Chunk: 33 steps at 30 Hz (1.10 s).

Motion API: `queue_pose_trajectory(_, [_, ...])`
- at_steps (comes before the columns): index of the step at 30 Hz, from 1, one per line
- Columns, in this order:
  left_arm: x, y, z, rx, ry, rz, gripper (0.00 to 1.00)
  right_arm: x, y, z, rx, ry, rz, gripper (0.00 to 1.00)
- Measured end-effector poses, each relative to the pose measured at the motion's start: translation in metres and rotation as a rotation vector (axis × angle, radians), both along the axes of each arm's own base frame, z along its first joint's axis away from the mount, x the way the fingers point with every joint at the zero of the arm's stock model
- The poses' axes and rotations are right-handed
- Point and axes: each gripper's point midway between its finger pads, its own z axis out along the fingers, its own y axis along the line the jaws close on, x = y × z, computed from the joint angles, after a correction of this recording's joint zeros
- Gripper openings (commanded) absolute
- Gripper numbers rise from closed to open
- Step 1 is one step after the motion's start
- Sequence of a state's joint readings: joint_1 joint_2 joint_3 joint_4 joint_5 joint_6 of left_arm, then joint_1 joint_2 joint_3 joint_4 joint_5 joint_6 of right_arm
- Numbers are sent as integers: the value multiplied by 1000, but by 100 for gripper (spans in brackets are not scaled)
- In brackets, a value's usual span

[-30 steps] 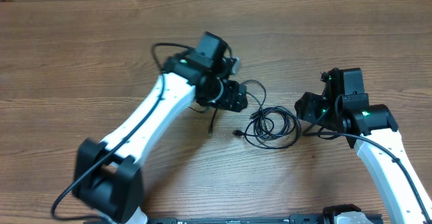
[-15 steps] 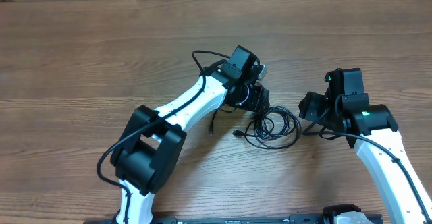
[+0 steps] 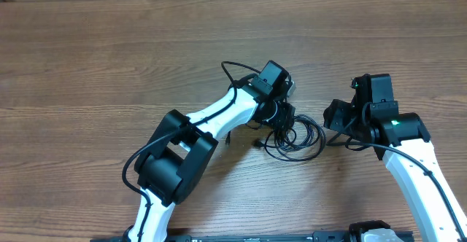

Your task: Untangle cables

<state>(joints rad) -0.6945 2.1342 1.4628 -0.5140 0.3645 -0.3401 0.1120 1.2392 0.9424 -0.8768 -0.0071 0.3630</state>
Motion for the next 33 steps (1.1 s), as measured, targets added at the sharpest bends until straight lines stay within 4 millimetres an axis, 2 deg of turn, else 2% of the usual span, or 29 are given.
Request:
queue_pose_trajectory(1, [-1,1,-1,12,0,1,19,0,0,0,0,1,1,59])
queue_pose_trajectory(2, [-2,1,-2,21,-2,2,4,-1,0,0,0,4,0,59])
queue_pose_trajectory(4, [-1,3,-3,28,-7,3,4,-2,0,-1,-1,7,0,60])
queue_pose_trajectory(8, [-2,6,3,49,9,7,4,-3,0,-1,1,14,3,73])
queue_pose_trajectory(10, [-2,9,10,57,35,10,4,-3,2,-1,14,15,5,74])
queue_pose_trajectory(12, [4,3,33,9,36,5,4,0,7,1,36,0,15,73])
queue_pose_trajectory(15, [17,-11,108,-133,-31,-27,4,7,13,5,70,-33,32,70])
queue_pose_trajectory(18, [11,-13,167,-220,-109,-62,4,8,16,6,86,-37,40,67])
queue_pose_trajectory(20, [6,-13,189,-258,-139,-80,4,8,17,6,90,-37,41,60])
queue_pose_trajectory(21, [2,-13,203,-289,-152,-95,4,8,18,7,97,-38,44,53])
queue_pose_trajectory(24, [-5,-17,218,-339,-152,-121,4,10,22,8,114,-45,48,22])
queue_pose_trajectory(25, [-7,-17,220,-345,-150,-126,4,10,23,9,119,-48,52,4])
queue_pose_trajectory(27, [-13,-20,224,-360,-148,-146,4,10,26,10,127,-53,72,4])
queue_pose_trajectory(30, [-16,-12,225,-326,-156,-141,4,11,32,12,141,-57,83,4])
queue_pose_trajectory(33, [-14,14,218,-235,-141,-85,4,10,39,19,138,-67,110,4])
